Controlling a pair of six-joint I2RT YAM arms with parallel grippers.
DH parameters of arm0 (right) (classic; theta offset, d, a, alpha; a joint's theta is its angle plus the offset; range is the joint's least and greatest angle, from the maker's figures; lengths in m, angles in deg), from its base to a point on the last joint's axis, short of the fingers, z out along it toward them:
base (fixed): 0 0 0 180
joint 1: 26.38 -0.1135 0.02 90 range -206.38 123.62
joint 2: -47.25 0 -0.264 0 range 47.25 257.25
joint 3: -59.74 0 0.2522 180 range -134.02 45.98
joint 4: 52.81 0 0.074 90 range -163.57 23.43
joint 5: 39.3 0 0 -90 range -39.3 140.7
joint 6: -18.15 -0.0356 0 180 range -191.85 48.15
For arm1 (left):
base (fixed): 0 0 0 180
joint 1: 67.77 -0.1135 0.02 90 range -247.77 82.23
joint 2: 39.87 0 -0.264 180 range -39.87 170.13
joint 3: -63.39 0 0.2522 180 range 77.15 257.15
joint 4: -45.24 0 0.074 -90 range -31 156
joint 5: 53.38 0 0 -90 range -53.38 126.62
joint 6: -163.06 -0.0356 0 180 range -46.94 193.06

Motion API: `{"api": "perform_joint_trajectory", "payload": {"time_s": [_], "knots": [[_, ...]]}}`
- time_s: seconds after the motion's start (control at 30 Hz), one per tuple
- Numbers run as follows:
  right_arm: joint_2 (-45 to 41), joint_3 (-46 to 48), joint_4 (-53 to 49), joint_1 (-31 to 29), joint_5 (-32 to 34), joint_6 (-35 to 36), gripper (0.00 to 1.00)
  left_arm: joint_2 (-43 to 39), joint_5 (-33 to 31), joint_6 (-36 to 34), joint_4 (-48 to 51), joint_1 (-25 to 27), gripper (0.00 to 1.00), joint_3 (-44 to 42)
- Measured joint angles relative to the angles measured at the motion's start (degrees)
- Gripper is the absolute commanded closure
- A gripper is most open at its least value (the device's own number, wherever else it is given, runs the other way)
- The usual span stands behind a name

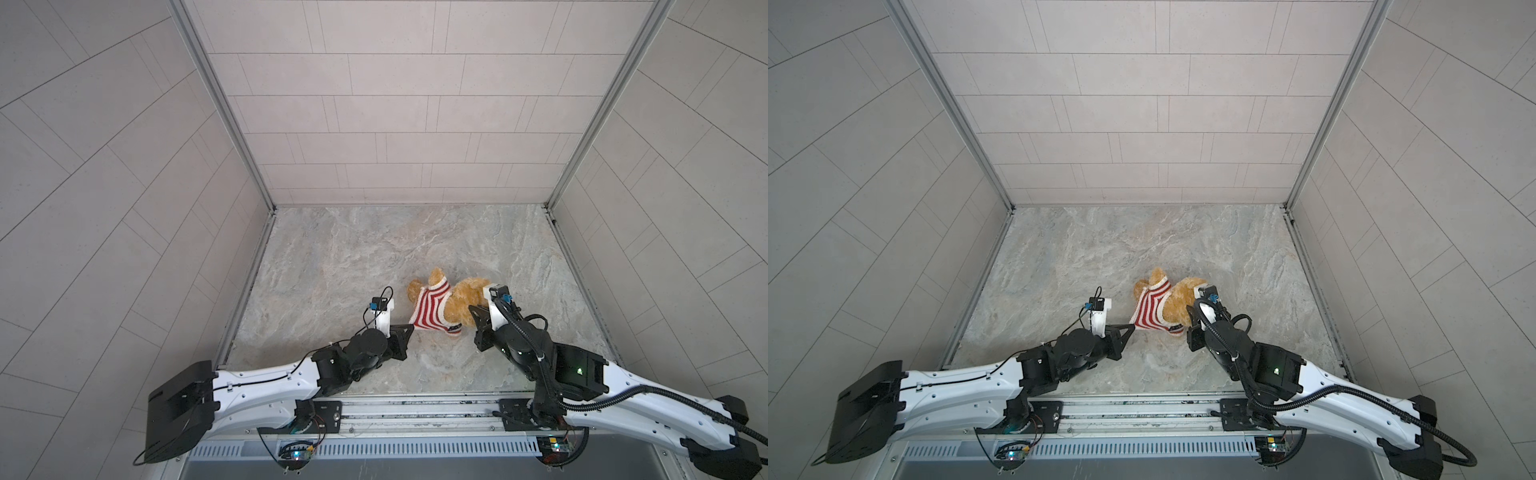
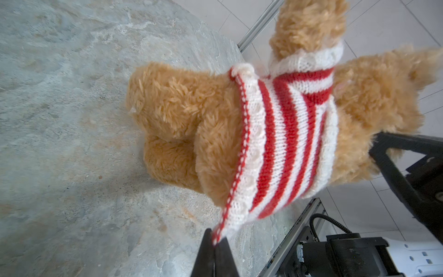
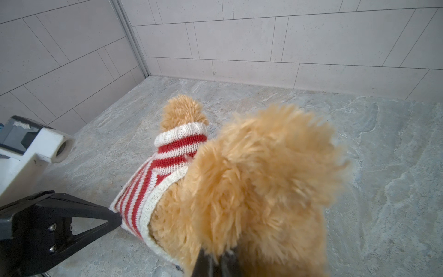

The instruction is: Dress the teddy bear

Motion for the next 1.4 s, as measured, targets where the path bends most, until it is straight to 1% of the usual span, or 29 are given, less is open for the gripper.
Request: {"api": "perform_joint_trajectory", "payload": {"time_s": [0.2, 0.3, 0.33, 0.4, 0.47, 0.53, 0.67, 0.77, 0.93, 1.07, 1.1, 1.2, 1.27, 1.4], "knots": [[0.5, 0.0, 1.0, 0.0, -1.7, 1.4, 1.00, 5.6, 4.8, -2.0, -3.0, 0.0, 0.87, 1.4], [1.0, 0.0, 1.1, 0.0, -2.2, 1.9, 1.00, 6.1, 6.2, -2.6, -3.4, -0.2, 0.86, 1.4], [1.0, 0.0, 1.1, 0.0, -2.2, 1.9, 1.00, 5.7, 6.4, -2.6, -3.0, -0.3, 0.84, 1.4], [0.9, 0.0, 1.2, 0.2, -2.3, 2.1, 1.00, 3.7, 6.8, -3.3, -1.1, -0.9, 0.73, 1.3], [0.9, 0.0, 1.3, 0.3, -2.5, 2.4, 1.00, 0.4, 7.1, -3.9, 0.8, -1.2, 0.64, 1.1], [0.9, 0.0, 1.3, 0.4, -2.9, 3.2, 1.00, -3.7, 7.2, -4.8, 3.4, -1.4, 0.61, 1.0], [0.9, 0.0, 1.3, 0.5, -4.1, 5.7, 1.00, -10.2, 7.0, -6.3, 8.5, -2.1, 0.62, 1.1], [0.9, 0.0, 1.4, 0.5, -5.6, 7.3, 1.00, -11.7, 7.5, -7.1, 10.9, -3.8, 0.63, 1.3], [0.3, 1.1, 3.4, 0.8, -9.0, 9.6, 1.00, -9.4, 9.2, -7.5, 12.1, -6.9, 0.63, 3.0], [-0.2, 2.5, 5.2, 0.8, -11.1, 10.5, 1.00, -6.6, 10.1, -7.7, 11.9, -7.3, 0.63, 5.1], [-0.2, 2.7, 5.3, 0.8, -11.4, 10.6, 1.00, -5.8, 10.3, -7.7, 11.6, -7.4, 0.64, 5.5], [-0.3, 3.1, 5.8, 0.8, -12.3, 11.0, 1.00, -3.9, 10.6, -7.6, 11.2, -7.9, 0.73, 6.1], [-0.3, 3.3, 6.0, 0.8, -12.5, 11.3, 1.00, -2.9, 10.9, -7.5, 10.9, -8.5, 0.77, 6.1], [-0.4, 3.5, 6.1, 0.8, -12.6, 11.6, 1.00, -2.2, 11.2, -7.0, 10.6, -9.6, 0.87, 6.1]]}}
